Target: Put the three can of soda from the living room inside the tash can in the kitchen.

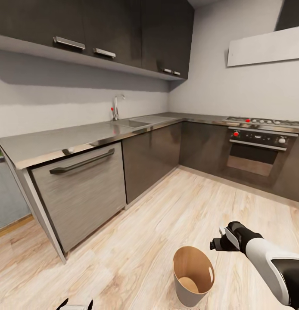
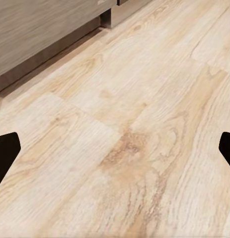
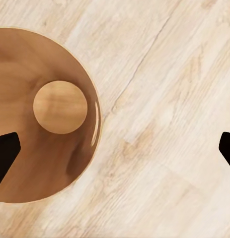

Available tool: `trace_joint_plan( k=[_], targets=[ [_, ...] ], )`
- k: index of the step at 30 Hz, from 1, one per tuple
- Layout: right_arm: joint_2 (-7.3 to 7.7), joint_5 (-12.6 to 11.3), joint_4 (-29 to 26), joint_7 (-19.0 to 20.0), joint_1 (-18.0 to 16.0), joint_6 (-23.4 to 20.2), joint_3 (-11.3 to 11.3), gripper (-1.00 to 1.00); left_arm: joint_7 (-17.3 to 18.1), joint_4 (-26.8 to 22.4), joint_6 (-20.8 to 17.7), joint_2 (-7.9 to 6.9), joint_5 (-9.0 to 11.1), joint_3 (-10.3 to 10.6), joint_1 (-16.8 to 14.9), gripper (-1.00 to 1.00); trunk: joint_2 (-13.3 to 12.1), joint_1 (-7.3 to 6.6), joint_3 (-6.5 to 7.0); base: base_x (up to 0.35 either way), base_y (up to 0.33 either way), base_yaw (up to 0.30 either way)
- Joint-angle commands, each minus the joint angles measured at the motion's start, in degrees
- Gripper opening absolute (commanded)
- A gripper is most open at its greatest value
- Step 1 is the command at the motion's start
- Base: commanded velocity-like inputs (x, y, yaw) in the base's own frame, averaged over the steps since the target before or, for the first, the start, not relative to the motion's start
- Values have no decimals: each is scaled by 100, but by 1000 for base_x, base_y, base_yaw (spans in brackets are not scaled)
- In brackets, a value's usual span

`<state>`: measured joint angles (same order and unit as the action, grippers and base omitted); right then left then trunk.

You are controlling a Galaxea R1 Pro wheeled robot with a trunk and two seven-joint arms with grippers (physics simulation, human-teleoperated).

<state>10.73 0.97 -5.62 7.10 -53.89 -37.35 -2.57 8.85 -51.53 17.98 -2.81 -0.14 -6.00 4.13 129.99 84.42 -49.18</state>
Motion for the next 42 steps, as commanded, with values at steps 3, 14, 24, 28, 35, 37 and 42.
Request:
trace_joint_plan(
  k=[3, 14, 24, 28, 35, 37, 42],
  targets=[
    [2, 0, 3, 0, 0, 0, 1, 100, 1, 1, 2, 0, 3, -2, 0, 100, 122, 66, -54, 0, 0, 0],
    [6, 0, 5, -1, 41, 5, 1, 100, -5, 3, 15, 0, 7, -5, 0, 100, 242, 132, -108, 0, 0, 0],
    [1, -7, 15, 1, 57, 9, -5, 100, -235, -828, -1369, 11, 26, 9, -463, 100, 242, 132, -108, 0, 0, 0],
    [-11, -11, 22, 0, 61, 9, -5, 100, -416, -1245, -2832, 0, 41, 12, -1255, 100, 242, 132, -108, 0, 0, 0],
    [-41, -21, 25, -1, 63, 6, -7, 100, -449, -218, -3772, -4, 18, 12, -2930, 100, 282, 154, -126, 0, 0, 0],
    [-44, -23, 22, 0, 63, 4, -10, 100, -446, 173, -3794, -6, 20, 26, -3157, 100, 362, 198, -162, 0, 0, 0],
    [-61, -26, 20, 1, 63, 4, -18, 100, -428, 848, -3845, -13, 23, 63, -3617, 100, 563, 308, -252, 0, 0, 0]
  ],
)
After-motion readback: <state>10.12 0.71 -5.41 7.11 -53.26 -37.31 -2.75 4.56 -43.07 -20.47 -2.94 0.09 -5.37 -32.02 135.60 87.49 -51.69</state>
